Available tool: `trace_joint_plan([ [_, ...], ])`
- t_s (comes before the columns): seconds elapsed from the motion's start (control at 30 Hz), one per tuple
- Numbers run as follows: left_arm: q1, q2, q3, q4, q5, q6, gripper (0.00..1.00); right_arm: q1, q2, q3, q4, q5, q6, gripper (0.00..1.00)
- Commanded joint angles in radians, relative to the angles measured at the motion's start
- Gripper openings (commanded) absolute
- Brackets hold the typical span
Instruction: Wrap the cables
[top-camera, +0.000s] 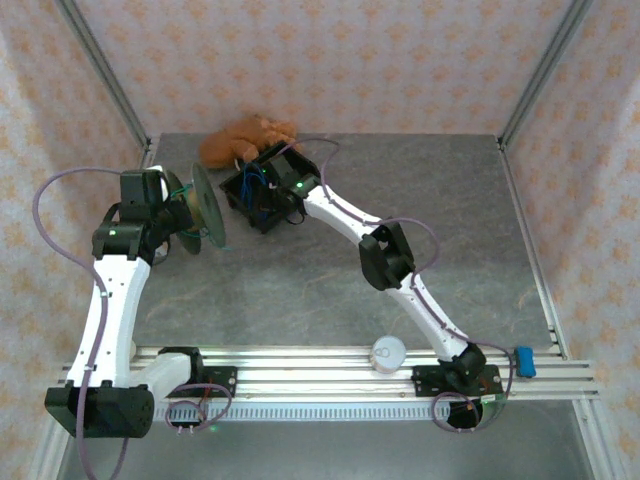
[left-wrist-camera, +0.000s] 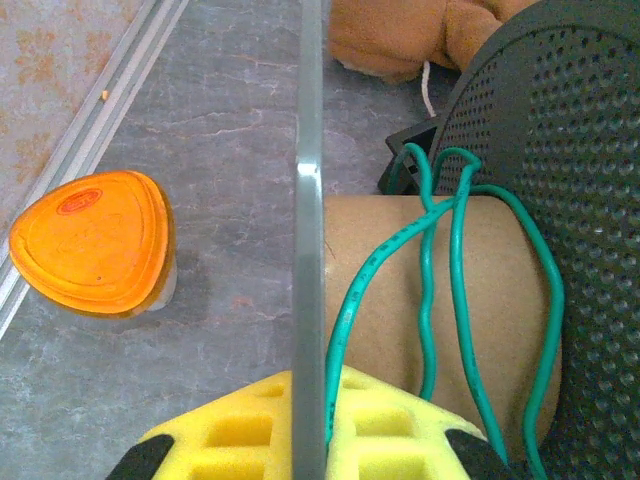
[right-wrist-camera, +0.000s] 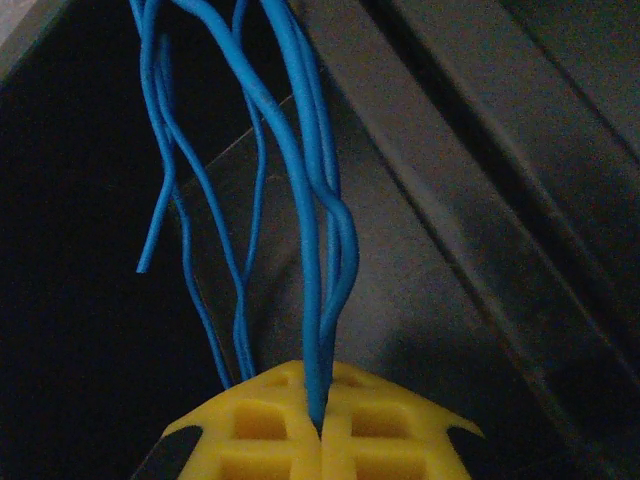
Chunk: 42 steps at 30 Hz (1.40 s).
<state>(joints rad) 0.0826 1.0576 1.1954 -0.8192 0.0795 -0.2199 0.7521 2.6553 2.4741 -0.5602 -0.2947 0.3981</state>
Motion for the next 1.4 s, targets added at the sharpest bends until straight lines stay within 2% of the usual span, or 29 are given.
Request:
trace_joint_plan([
  [0.0, 0.014, -0.044, 0.021, 0.065, 0.013, -0.011, 0.0, 0.001, -0.104, -0.004, -0.017, 0.041, -0.012, 0.0],
  [0.33, 0.014, -0.062, 0.049, 0.036, 0.034, -0.015, 0.0, 0.001, -0.35, -0.136, 0.073, 0.044, -0.071, 0.0],
  [0.47, 0.014, -0.074, 0.056, 0.023, 0.063, -0.016, 0.0, 0.001, -0.488, -0.29, 0.11, 0.063, -0.095, 0.0],
  [0.7, 0.0, -0.068, 0.026, 0.054, 0.216, -0.064, 0.0, -0.014, -0.791, -0.649, 0.14, 0.114, -0.151, 0.0],
  [0.8, -0.077, -0.054, 0.003, 0.079, 0.197, -0.09, 0.0, -0.031, -0.931, -0.825, 0.156, 0.124, -0.163, 0.0],
  [1.0, -0.336, 0.034, -0.012, 0.13, 0.031, -0.126, 0.0, -0.104, -1.223, -1.156, 0.204, 0.148, -0.153, 0.0],
  [1.2, -0.543, 0.183, 0.041, 0.163, -0.087, -0.149, 0.0, -0.211, -1.41, -1.358, 0.212, 0.133, -0.129, 0.0],
  [1.37, -0.633, 0.319, 0.107, 0.175, -0.16, -0.154, 0.0, -0.253, -1.479, -1.447, 0.214, 0.114, -0.119, 0.0],
])
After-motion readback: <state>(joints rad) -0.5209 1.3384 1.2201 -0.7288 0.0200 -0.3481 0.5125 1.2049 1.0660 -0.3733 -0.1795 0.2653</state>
